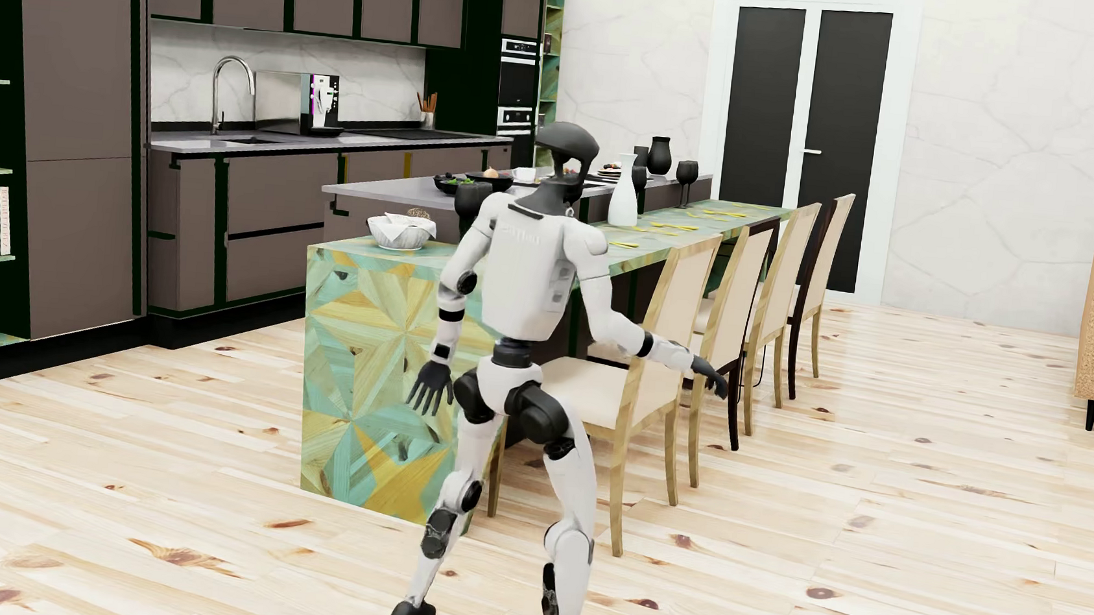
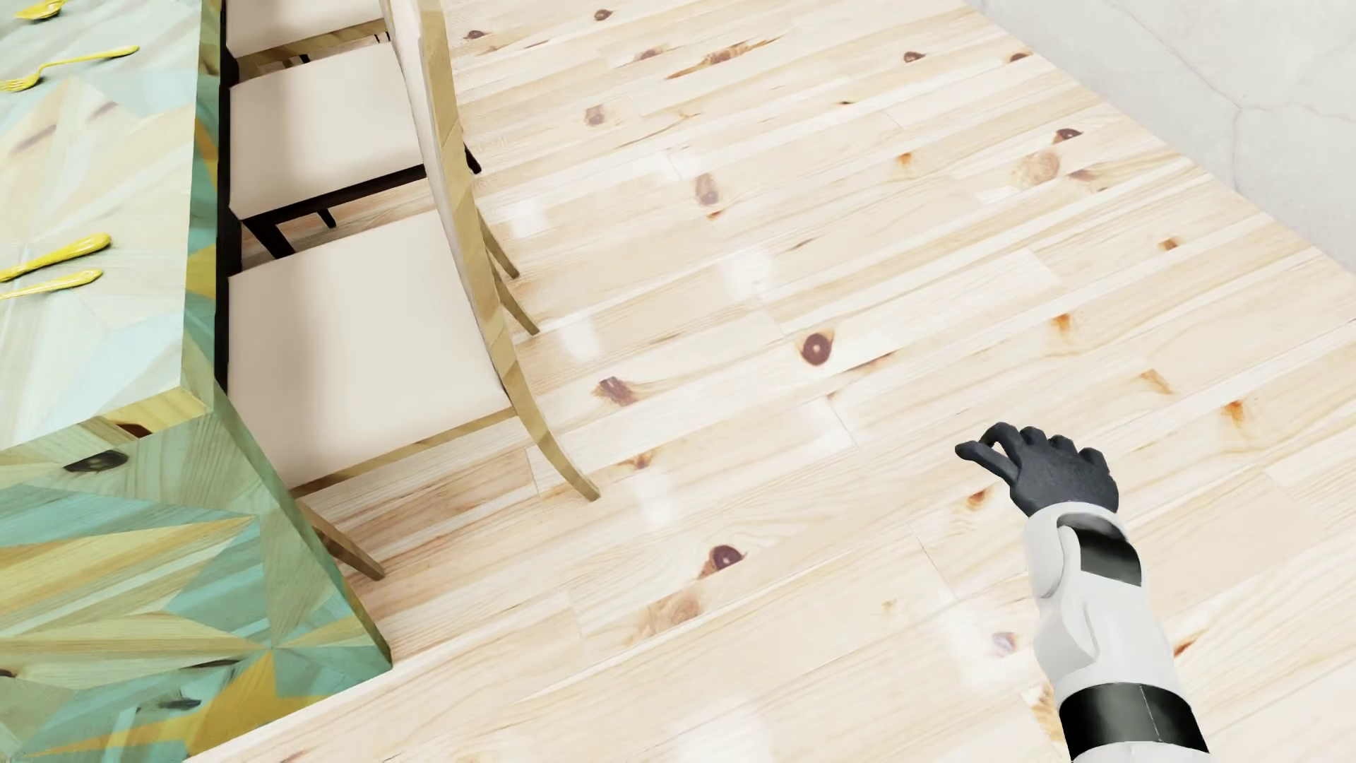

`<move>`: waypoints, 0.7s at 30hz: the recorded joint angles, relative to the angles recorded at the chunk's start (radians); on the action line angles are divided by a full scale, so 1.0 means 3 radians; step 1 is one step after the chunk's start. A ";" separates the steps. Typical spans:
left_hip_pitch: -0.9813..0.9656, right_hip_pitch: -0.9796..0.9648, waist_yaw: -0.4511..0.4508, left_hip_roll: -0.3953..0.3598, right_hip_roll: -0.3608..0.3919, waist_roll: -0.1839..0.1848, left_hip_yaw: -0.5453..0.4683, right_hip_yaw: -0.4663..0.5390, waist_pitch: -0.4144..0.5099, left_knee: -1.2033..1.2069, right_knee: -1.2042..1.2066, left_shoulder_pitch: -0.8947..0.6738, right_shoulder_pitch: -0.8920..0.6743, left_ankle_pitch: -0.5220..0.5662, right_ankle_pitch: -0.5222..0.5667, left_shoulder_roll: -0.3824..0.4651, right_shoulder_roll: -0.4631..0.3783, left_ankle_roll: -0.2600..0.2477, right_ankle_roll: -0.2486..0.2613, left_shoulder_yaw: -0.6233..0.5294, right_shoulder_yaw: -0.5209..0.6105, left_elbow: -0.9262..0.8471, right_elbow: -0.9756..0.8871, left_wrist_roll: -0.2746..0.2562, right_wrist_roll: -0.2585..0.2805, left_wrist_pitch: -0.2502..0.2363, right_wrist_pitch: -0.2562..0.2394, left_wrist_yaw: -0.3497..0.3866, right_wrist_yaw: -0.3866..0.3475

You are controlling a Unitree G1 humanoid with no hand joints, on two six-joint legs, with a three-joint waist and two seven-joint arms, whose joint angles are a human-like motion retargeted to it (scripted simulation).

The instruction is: Walk to chair

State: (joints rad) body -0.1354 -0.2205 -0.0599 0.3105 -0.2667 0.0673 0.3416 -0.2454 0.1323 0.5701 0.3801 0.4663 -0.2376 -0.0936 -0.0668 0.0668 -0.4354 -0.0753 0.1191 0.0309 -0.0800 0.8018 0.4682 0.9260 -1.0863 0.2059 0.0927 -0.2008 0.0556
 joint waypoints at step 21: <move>-0.0995 -0.0279 0.0127 0.0131 -0.0649 -0.0074 -0.1689 -0.0409 0.0190 0.0756 0.0836 -0.0533 0.1228 -0.0514 -0.0080 -0.0029 0.1107 0.0196 0.0394 -0.0056 0.0229 -0.1673 0.0787 0.0151 -0.0056 -0.0244 0.0624 0.1010 -0.0190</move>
